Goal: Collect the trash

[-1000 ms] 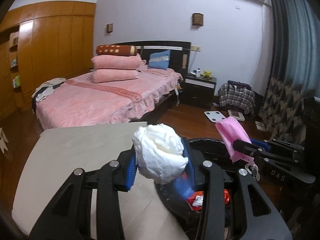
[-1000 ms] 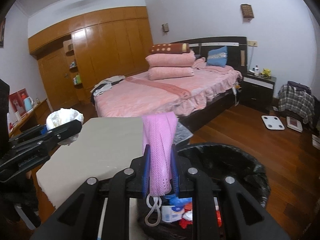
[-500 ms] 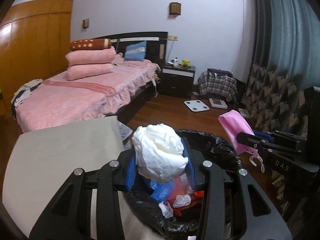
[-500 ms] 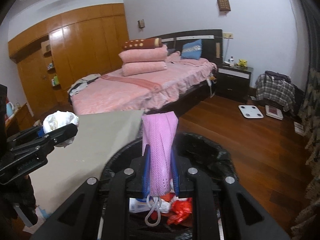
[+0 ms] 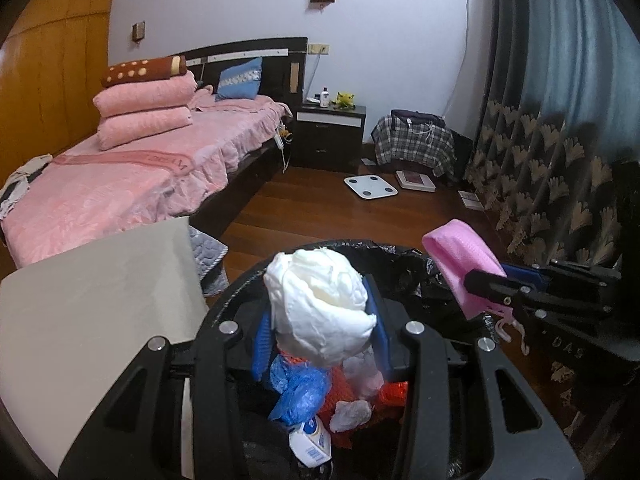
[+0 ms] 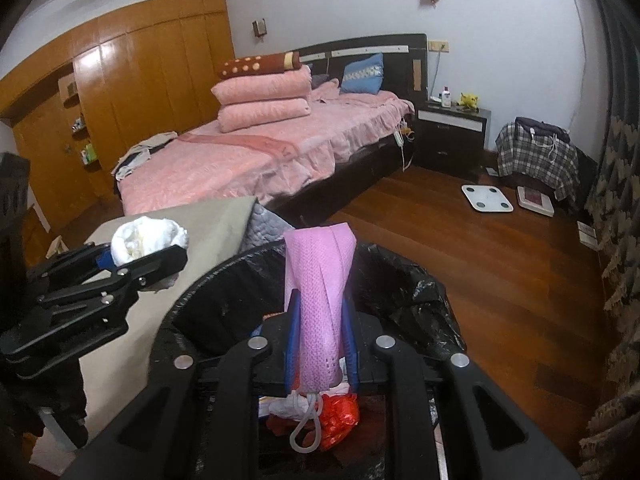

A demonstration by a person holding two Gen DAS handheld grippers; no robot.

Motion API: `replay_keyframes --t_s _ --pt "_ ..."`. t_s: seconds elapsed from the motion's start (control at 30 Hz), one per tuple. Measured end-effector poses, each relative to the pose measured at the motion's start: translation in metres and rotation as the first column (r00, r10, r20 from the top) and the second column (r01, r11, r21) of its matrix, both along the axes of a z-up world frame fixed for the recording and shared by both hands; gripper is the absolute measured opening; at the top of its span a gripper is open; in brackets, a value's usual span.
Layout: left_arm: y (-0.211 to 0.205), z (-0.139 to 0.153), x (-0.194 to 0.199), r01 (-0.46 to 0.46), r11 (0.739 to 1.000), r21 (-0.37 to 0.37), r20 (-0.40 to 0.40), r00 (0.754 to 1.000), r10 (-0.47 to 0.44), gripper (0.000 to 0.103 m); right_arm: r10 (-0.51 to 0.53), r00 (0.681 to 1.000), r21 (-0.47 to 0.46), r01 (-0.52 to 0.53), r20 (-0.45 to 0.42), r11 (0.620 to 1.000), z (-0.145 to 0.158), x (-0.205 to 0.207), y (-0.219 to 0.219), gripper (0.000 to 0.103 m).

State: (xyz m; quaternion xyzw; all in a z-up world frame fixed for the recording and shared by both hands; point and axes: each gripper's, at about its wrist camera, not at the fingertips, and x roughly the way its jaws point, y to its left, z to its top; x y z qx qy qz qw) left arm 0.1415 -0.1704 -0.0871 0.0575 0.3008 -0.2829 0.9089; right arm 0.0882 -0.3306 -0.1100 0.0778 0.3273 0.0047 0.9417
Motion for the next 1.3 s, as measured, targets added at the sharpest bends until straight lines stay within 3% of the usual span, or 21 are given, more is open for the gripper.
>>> replay_keyframes --t_s 0.07,0.13,0.2,0.27,0.33,0.37,0.43,0.5,0.53,0.8,1.3 --pt "-0.004 -0.004 0.005 0.018 1.0 0.001 -0.009 1.0 -0.018 0.04 -0.01 1.0 0.0 0.01 -0.022 1.0 -0.008 0.009 -0.004 0.019" --pt "-0.008 -0.009 0.011 0.04 0.999 0.003 -0.021 0.999 -0.04 0.049 -0.019 0.999 -0.004 0.019 -0.037 1.0 -0.014 0.014 -0.007 0.024" --pt "-0.007 -0.014 0.014 0.044 0.999 -0.004 -0.029 0.999 -0.045 0.061 -0.035 0.998 -0.017 0.034 -0.051 0.999 -0.019 0.018 -0.01 0.041" --pt "-0.006 -0.015 0.017 0.042 0.999 -0.003 -0.034 0.999 -0.042 0.065 -0.039 0.998 -0.016 0.038 -0.056 0.999 -0.021 0.019 -0.011 0.049" --pt "-0.002 -0.014 0.017 0.031 1.0 -0.003 -0.027 0.999 -0.031 0.077 -0.041 0.998 -0.022 0.04 -0.053 0.999 -0.021 0.017 -0.013 0.056" --pt "0.002 -0.012 0.017 0.026 1.0 -0.004 -0.022 0.999 -0.026 0.078 -0.043 0.998 -0.025 0.042 -0.05 0.999 -0.021 0.016 -0.013 0.067" --pt "0.007 -0.008 0.018 0.019 1.0 -0.003 -0.019 1.0 -0.019 0.081 -0.042 0.998 -0.023 0.041 -0.04 0.999 -0.016 0.013 -0.013 0.074" --pt "0.016 0.0 0.016 -0.003 1.0 -0.003 -0.004 1.0 0.003 0.087 -0.042 0.999 -0.023 0.041 -0.028 0.999 -0.011 0.009 -0.013 0.092" --pt "0.023 0.005 0.014 -0.018 1.0 -0.005 0.001 1.0 0.018 0.088 -0.043 0.999 -0.021 0.043 -0.016 0.999 -0.007 0.006 -0.012 0.095" --pt "0.067 0.043 -0.008 -0.129 0.992 -0.008 0.039 0.991 0.129 0.094 0.005 1.0 0.055 -0.007 0.029 0.998 0.036 -0.014 0.007 0.097" --pt "0.123 0.082 -0.082 -0.244 0.97 -0.008 0.086 0.966 0.244 0.094 0.098 0.989 0.041 -0.103 0.108 0.994 0.087 -0.057 0.068 0.097"
